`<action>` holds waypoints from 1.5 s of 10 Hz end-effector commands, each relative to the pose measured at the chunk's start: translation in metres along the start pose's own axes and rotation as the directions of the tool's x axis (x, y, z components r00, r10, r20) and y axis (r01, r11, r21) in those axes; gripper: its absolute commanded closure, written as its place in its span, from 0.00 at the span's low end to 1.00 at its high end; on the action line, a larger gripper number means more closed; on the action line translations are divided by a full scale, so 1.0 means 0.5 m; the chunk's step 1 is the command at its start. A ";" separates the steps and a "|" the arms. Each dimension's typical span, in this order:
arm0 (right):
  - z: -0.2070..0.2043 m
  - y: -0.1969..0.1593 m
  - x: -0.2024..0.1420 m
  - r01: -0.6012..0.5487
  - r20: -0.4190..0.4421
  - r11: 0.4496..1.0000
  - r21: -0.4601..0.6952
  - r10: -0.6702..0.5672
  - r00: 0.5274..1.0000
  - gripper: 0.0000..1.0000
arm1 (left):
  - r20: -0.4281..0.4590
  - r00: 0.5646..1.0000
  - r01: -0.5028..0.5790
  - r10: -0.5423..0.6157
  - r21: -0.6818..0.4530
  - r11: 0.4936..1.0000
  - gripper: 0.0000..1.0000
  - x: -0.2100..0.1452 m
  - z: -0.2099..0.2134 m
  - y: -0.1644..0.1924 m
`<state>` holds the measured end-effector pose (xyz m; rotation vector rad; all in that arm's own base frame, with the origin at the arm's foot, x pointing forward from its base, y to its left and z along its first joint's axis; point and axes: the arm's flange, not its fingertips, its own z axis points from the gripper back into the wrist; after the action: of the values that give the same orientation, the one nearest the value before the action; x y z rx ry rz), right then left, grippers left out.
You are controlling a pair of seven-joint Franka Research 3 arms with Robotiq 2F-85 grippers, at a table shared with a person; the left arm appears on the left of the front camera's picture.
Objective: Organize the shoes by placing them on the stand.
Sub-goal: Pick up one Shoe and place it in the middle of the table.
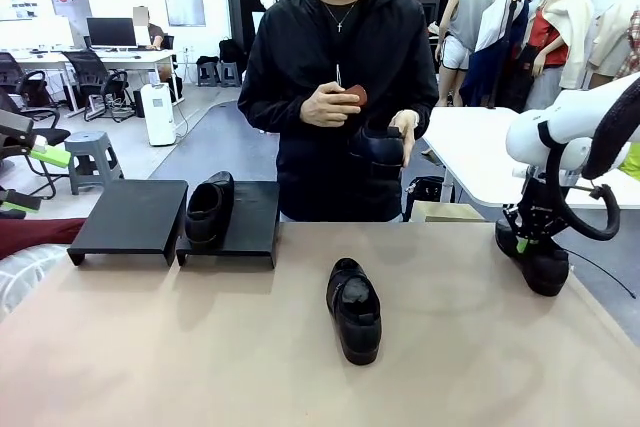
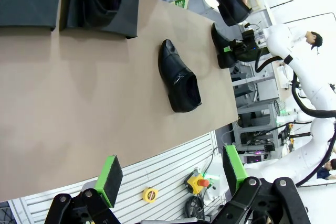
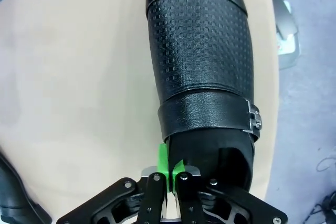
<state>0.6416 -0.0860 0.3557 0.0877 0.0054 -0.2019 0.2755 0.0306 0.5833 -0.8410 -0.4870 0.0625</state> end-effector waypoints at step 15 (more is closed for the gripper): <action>0.387 -0.038 -0.497 -0.155 0.106 0.922 0.354 0.125 0.987 1.00 | 0.003 1.000 0.017 -0.017 -0.031 0.999 0.00 0.001 -0.001 0.004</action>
<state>0.4056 -0.1113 0.5422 0.4443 -0.0681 -0.2070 0.2758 0.0309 0.5833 -0.8404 -0.4867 0.0621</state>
